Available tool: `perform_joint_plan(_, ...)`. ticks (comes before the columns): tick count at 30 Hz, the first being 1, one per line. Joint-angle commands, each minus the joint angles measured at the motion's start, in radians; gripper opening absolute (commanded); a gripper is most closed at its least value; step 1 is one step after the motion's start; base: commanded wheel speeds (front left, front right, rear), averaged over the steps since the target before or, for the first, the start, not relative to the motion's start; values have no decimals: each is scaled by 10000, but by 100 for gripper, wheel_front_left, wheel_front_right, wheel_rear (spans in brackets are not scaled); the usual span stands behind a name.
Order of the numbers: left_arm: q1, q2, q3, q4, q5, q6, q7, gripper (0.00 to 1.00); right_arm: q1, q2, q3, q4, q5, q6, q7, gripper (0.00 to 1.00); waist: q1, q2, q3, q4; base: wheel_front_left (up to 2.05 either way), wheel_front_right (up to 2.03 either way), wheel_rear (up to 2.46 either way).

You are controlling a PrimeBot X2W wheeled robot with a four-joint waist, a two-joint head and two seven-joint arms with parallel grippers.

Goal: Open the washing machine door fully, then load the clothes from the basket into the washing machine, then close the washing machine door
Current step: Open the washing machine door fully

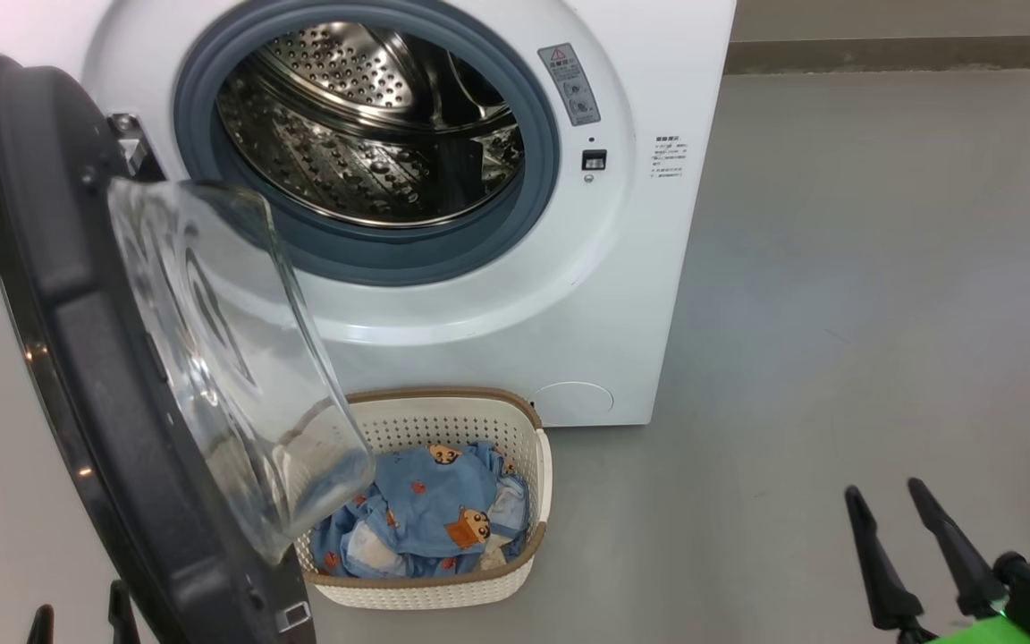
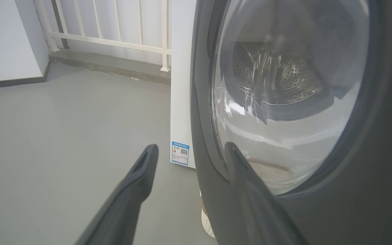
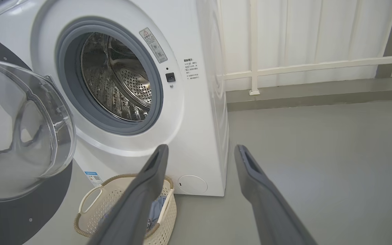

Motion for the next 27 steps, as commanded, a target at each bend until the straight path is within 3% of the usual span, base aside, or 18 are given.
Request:
perform_joint_plan(1, -183, 164, 370, -195, 16, -49, -65, 100, 33, -56, -33, -340, -369, 17, -119, 100, 0, 0, 4, -8, 0, 0, 0)
perform_joint_plan(7, -122, 164, 334, -202, 47, -89, -65, 100, 450, 283, -689, -280, -1112, 17, -119, 100, 0, 0, 0, -51, 0, 0, 0)
perform_joint_plan(27, -46, 164, 201, -166, 79, -119, -65, 100, 218, 420, -717, 122, -1470, 17, -120, 100, 0, 0, 14, -119, 0, 0, 0)
